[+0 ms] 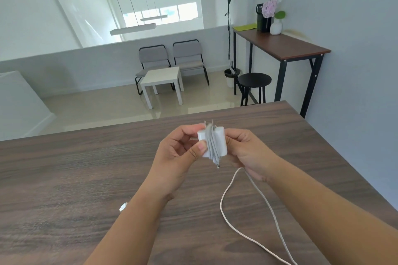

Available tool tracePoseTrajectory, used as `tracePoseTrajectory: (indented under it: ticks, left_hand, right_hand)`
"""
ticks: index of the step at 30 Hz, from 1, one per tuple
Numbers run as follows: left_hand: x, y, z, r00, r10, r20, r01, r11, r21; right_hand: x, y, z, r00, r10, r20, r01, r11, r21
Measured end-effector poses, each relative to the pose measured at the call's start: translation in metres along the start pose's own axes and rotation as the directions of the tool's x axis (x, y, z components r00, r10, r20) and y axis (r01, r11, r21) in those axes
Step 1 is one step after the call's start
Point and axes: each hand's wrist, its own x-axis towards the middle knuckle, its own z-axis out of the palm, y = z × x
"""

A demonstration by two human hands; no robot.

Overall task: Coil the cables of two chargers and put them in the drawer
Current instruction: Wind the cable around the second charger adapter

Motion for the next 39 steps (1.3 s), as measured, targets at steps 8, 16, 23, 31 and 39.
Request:
tracePoseTrajectory:
  ticks: [8, 16, 23, 31, 39]
  left_hand:
    - [0.009, -0.001, 0.001, 0.95, 0.067, -0.304, 0.019, 0.962, 0.271]
    - [0.01, -0.001, -0.004, 0.939, 0.094, -0.331, 0.038, 0.928, 0.371]
    - [0.004, -0.003, -0.011, 0.939, 0.073, -0.336, 0.069, 0.918, 0.391]
    - [0.002, 0.001, -0.019, 0.944, 0.045, -0.326, 0.083, 0.926, 0.369]
    - [0.002, 0.009, -0.027, 0.926, -0.173, -0.334, 0.063, 0.947, -0.315]
  right_hand:
    - [-0.028, 0.008, 0.019, 0.993, -0.068, -0.093, 0.003, 0.825, -0.565]
    - [-0.035, -0.028, 0.011, 0.988, -0.146, 0.049, 0.107, 0.42, -0.901]
    - [-0.036, -0.043, 0.012, 0.971, -0.129, 0.202, 0.225, 0.205, -0.953]
    - [-0.035, -0.067, 0.009, 0.941, -0.144, 0.305, 0.328, 0.181, -0.927]
    - [-0.047, -0.068, 0.013, 0.918, -0.155, 0.366, 0.388, 0.145, -0.91]
